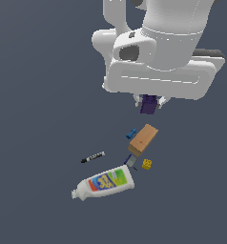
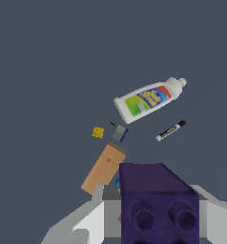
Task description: Pick up a designated object from a clutter of objects.
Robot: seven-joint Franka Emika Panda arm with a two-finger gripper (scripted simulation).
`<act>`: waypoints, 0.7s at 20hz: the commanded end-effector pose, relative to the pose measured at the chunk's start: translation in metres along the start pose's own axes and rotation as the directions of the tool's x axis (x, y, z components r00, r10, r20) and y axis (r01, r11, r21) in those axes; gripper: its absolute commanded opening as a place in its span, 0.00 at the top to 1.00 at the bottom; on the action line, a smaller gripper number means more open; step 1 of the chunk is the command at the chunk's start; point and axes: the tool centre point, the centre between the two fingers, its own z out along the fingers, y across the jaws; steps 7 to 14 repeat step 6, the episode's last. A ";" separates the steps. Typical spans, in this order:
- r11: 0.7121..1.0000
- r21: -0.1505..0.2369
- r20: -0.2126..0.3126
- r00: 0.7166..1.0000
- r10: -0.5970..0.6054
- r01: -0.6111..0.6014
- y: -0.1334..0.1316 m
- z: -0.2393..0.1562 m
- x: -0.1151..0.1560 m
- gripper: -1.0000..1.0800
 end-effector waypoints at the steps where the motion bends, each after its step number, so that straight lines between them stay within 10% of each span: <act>1: 1.000 0.000 0.000 1.000 0.000 0.000 -0.003 -0.006 0.001 1.00; 14: 1.000 0.000 0.000 1.000 0.000 0.000 -0.005 -0.009 0.003 1.00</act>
